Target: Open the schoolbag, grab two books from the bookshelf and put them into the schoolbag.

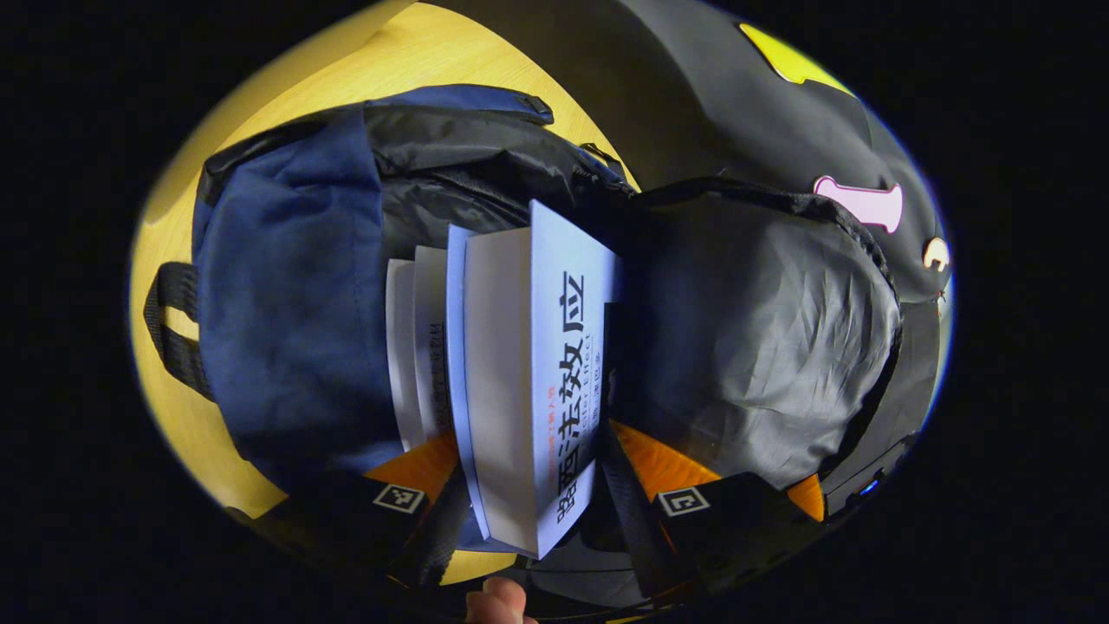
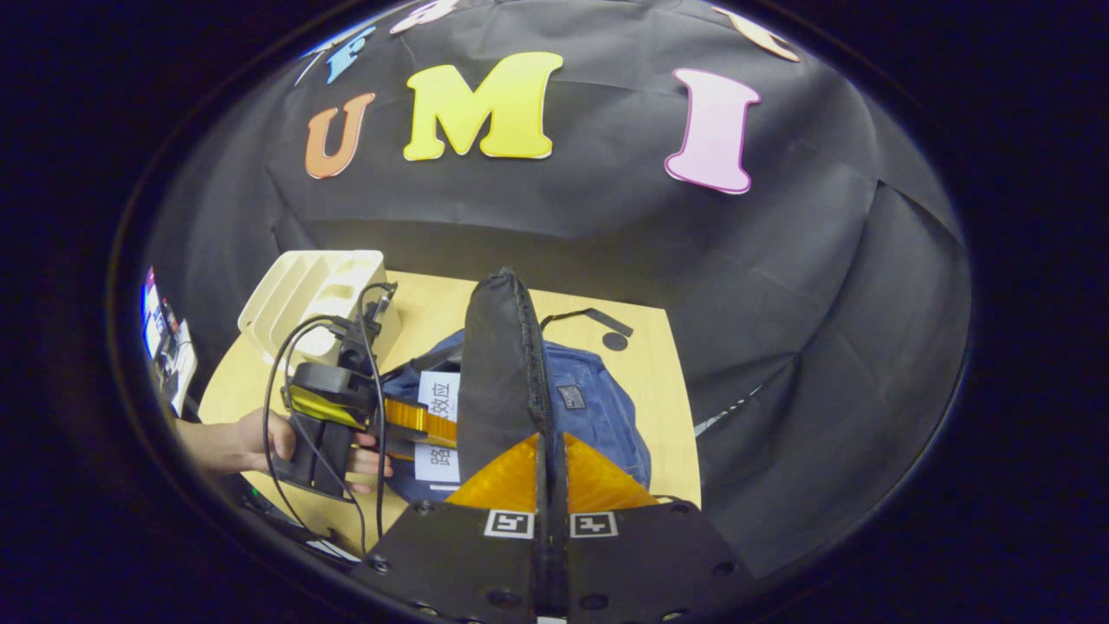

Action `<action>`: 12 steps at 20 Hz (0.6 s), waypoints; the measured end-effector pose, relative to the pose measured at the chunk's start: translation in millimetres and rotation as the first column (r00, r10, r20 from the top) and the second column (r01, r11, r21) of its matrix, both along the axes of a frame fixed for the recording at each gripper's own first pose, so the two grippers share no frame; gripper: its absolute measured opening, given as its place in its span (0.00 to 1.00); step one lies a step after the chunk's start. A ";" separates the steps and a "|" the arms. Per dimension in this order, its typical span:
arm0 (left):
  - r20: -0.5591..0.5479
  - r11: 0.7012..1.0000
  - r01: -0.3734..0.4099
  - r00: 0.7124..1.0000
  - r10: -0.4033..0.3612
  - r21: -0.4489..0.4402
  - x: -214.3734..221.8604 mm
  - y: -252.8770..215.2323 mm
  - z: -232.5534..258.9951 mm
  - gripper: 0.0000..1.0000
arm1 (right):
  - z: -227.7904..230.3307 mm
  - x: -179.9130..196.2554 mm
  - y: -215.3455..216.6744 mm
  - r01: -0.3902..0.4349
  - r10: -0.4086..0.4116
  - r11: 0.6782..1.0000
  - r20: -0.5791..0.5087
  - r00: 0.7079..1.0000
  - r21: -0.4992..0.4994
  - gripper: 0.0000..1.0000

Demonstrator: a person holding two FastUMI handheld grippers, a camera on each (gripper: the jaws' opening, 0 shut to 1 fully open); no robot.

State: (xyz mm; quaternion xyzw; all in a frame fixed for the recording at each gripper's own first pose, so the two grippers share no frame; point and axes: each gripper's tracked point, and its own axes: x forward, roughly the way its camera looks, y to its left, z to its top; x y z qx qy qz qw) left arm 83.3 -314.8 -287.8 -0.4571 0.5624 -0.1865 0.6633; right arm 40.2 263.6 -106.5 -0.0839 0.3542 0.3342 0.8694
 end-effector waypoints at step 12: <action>0.155 0.868 0.040 0.979 -0.134 0.495 -11.7 109.6 38.5 0.88 | 5.1 -13.7 23.9 -0.007 0.007 0.999 0.005 1.000 0.044 0.00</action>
